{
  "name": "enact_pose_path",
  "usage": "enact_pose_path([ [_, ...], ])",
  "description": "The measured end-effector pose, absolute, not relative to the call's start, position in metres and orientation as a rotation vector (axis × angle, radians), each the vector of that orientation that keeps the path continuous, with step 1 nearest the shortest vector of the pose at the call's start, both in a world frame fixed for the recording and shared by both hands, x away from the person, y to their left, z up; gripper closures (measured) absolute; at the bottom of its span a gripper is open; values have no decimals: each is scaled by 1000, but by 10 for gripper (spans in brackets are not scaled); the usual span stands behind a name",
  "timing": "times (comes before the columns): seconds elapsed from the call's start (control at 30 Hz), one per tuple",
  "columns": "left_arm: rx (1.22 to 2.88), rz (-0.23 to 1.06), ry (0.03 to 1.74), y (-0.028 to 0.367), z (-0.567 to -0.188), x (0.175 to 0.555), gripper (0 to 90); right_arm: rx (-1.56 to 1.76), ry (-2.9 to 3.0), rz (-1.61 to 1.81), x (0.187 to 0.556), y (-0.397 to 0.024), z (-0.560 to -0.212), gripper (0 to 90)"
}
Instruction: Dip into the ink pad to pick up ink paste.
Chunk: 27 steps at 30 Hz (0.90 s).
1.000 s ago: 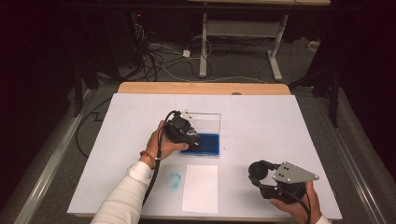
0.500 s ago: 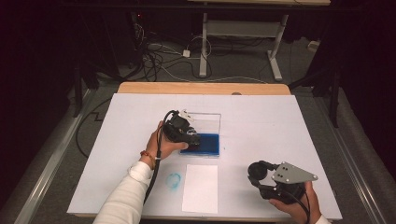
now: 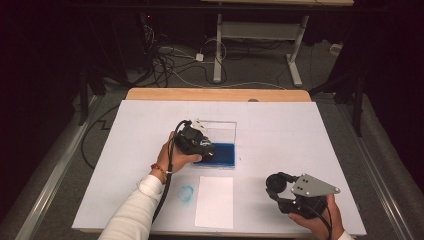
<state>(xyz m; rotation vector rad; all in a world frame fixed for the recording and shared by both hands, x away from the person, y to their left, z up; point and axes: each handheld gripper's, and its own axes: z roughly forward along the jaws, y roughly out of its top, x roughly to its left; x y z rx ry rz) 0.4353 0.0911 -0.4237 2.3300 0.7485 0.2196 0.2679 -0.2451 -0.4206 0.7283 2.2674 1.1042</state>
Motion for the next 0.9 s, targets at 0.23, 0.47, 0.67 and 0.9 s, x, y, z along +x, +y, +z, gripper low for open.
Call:
enact_pose_path([
  [0.23,2334,247,735,90,-424,433,550,729,2267,1101,268,-245,-420,382],
  [0.47,2372,242,729,89,-420,435,550,727,2262,1108,267,-245,-419,383],
  [0.67,2378,279,731,89,-405,436,550,727,2258,1107,268,-247,-419,383],
  [0.9,2351,330,681,90,-357,431,550,726,2253,1110,267,-248,-417,383],
])
